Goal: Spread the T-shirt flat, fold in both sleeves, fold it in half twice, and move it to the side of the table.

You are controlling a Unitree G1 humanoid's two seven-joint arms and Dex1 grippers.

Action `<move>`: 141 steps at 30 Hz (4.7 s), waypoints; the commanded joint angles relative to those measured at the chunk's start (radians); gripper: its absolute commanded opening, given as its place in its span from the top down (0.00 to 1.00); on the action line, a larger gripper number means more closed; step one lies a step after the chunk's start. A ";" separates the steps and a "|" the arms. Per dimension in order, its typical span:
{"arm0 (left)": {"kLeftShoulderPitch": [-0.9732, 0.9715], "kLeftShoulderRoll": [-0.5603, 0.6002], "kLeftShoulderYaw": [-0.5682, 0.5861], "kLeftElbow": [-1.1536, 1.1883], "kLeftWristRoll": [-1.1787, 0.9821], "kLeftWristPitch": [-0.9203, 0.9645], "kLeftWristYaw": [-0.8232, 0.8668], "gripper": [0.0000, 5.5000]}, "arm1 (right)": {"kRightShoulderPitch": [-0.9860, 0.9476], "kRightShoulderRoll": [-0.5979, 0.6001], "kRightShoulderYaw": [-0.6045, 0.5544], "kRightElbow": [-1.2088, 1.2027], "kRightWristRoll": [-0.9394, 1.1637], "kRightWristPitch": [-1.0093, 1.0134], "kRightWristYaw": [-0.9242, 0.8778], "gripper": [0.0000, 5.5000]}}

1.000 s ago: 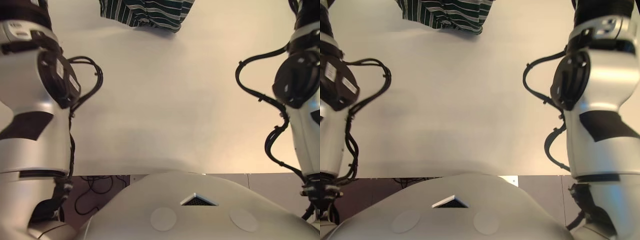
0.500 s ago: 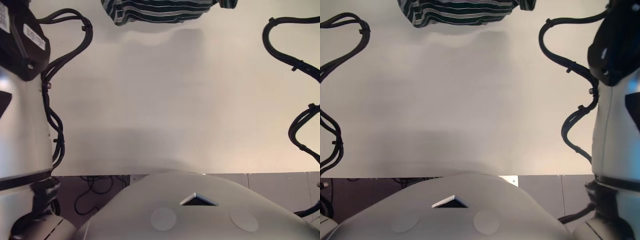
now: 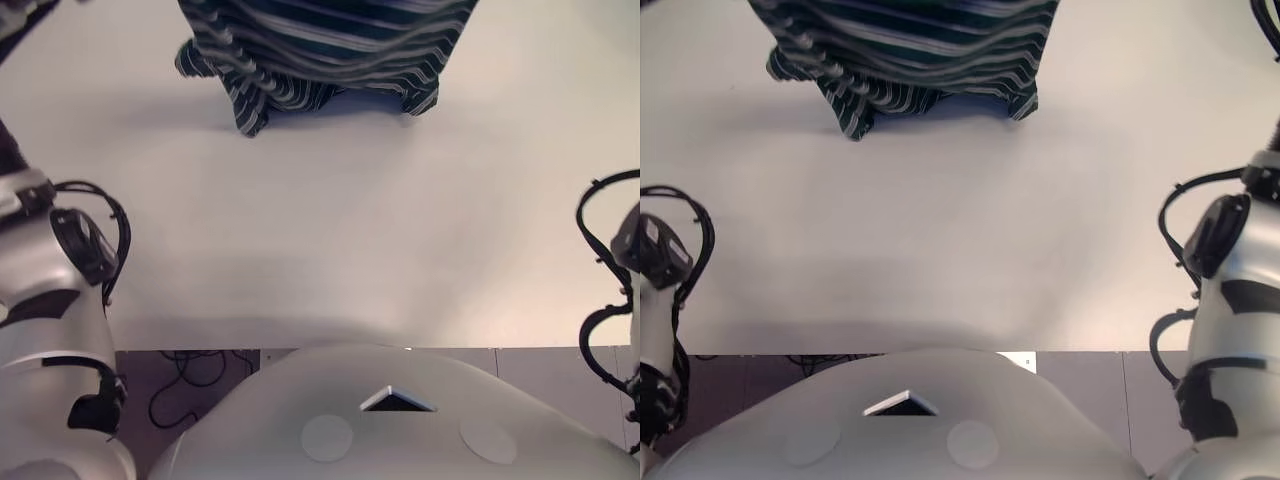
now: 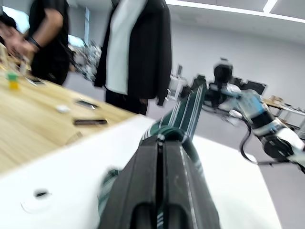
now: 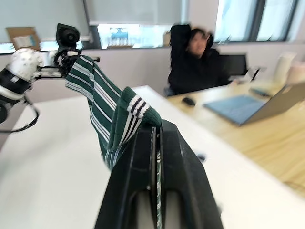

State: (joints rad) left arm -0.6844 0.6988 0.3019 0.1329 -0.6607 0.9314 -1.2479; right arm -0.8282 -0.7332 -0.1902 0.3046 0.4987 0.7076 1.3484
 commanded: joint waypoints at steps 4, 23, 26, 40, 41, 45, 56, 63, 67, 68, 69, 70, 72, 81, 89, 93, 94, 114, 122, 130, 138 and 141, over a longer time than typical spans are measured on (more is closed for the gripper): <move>0.682 0.284 -0.011 -0.862 -0.072 0.101 -0.068 1.00 | 0.556 -0.377 0.066 -0.773 0.228 0.201 0.261 1.00; 1.012 0.390 0.004 -0.884 0.104 -0.170 0.060 0.81 | 1.057 -0.444 0.123 -1.040 0.014 -0.096 0.046 0.81; 0.894 0.372 0.044 -0.814 0.019 -0.119 0.091 0.81 | 0.789 -0.429 0.094 -0.862 0.156 -0.005 0.076 0.81; 0.304 -0.060 -0.406 -0.125 0.284 -0.064 0.578 0.99 | 0.325 0.276 0.454 -0.026 -0.262 -0.132 -0.586 1.00; 0.302 -0.051 -0.423 -0.118 0.299 -0.068 0.565 0.99 | 0.326 0.302 0.461 0.007 -0.284 -0.149 -0.616 1.00; 0.304 -0.017 -0.470 -0.119 0.331 -0.065 0.509 0.99 | 0.332 0.353 0.468 0.131 -0.359 -0.207 -0.681 1.00; 0.096 -0.197 -0.604 0.459 0.577 -0.389 0.574 0.99 | 0.279 0.389 0.432 0.416 -0.444 -0.294 -0.761 1.00; -0.156 -0.246 -0.539 0.823 0.662 -0.705 0.620 0.99 | 0.168 0.338 0.447 0.755 -0.623 -0.593 -1.087 1.00; -0.135 -0.201 -0.454 0.825 0.634 -0.774 0.617 0.99 | 0.161 0.375 0.391 0.799 -0.609 -0.700 -1.119 1.00; -0.115 -0.194 -0.426 0.799 0.617 -0.768 0.611 0.99 | 0.163 0.379 0.385 0.798 -0.609 -0.720 -1.114 1.00; -0.081 -0.187 -0.398 0.754 0.597 -0.748 0.609 0.99 | 0.164 0.380 0.380 0.785 -0.609 -0.739 -1.113 1.00; -0.041 -0.186 -0.369 0.698 0.572 -0.712 0.606 0.99 | 0.165 0.379 0.370 0.766 -0.605 -0.757 -1.109 1.00; 0.074 -0.199 -0.295 0.524 0.477 -0.559 0.600 0.97 | 0.168 0.374 0.346 0.692 -0.588 -0.782 -1.104 1.00; 0.285 -0.376 -0.081 0.320 0.259 -0.180 0.816 0.75 | 0.296 0.441 0.223 0.192 -0.369 -0.422 -0.985 1.00; 0.152 -0.412 -0.146 0.615 0.327 -0.265 0.791 0.75 | 0.333 0.446 0.227 0.135 -0.402 -0.366 -0.989 1.00; 0.125 -0.413 -0.152 0.691 0.344 -0.343 0.790 0.86 | 0.348 0.448 0.230 0.128 -0.417 -0.372 -0.998 1.00; 0.126 -0.412 -0.155 0.696 0.348 -0.359 0.788 0.90 | 0.354 0.447 0.228 0.125 -0.419 -0.372 -1.000 1.00; 0.107 -0.555 -0.216 0.273 0.318 -0.233 0.844 0.99 | 0.395 0.423 0.207 0.103 -0.448 -0.351 -1.026 1.00; 0.137 -0.626 -0.303 0.329 0.382 -0.250 0.874 0.84 | 0.375 0.381 0.006 0.150 -0.343 -0.233 -1.098 0.85; 0.252 -0.565 -0.260 0.024 0.329 -0.332 0.784 0.81 | 0.487 0.244 0.013 0.103 -0.357 -0.120 -0.991 0.69; 0.262 -0.513 -0.216 -0.067 0.312 -0.311 0.798 0.81 | 0.538 0.247 0.033 0.157 -0.360 -0.104 -0.929 0.83; 0.276 -0.504 -0.212 -0.076 0.310 -0.316 0.801 0.81 | 0.507 0.252 0.007 0.149 -0.348 -0.145 -0.945 0.93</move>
State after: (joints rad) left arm -0.4290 0.1837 0.0838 0.0686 -0.3519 0.6083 -0.4564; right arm -0.3282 -0.4855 -0.1784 0.4238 0.1546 0.5497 0.4207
